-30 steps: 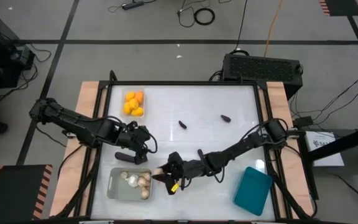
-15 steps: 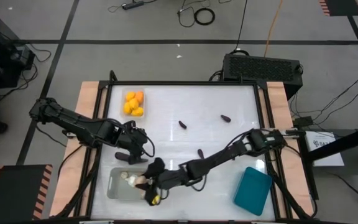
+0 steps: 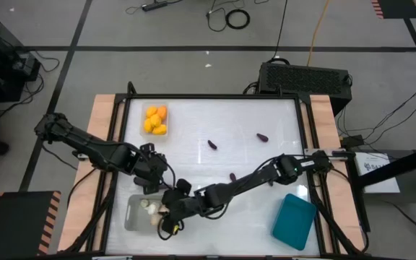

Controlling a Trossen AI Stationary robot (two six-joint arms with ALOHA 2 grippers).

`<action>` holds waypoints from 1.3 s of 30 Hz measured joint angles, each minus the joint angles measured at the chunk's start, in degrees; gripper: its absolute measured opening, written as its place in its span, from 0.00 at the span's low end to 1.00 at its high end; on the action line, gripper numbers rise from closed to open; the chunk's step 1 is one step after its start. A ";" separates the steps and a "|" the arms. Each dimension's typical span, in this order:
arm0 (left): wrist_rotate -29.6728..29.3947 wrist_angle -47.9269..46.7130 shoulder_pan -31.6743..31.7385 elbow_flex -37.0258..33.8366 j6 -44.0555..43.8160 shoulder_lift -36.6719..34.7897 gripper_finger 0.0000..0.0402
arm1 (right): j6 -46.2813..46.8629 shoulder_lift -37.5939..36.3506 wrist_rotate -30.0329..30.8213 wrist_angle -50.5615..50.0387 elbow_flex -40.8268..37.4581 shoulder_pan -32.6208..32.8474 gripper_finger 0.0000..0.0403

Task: Sort produce into baskets
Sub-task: Put the white garlic into the gray bin, then put the purple eggplant into the blue bin

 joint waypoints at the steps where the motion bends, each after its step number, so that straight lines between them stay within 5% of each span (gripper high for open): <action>1: -0.01 0.03 -0.14 0.00 -0.38 0.00 0.69 | 0.51 -0.49 -0.93 -1.12 0.00 -0.14 0.62; 12: -0.31 1.88 -0.06 0.00 -1.94 0.00 0.69 | 9.28 -11.23 -3.86 -36.94 0.01 -0.15 0.64; 19: -0.31 6.47 -0.01 0.00 -3.03 0.00 0.69 | 31.17 -12.95 -1.00 -65.83 -0.60 -1.96 0.62; 29: 0.50 9.71 -0.26 0.00 -8.02 0.00 0.69 | 27.76 -15.19 -7.63 -60.90 -18.62 -6.63 0.61; 39: 1.41 9.61 -2.77 0.00 -13.72 0.00 0.69 | 28.96 -28.35 -10.75 -36.66 -43.98 -9.64 0.61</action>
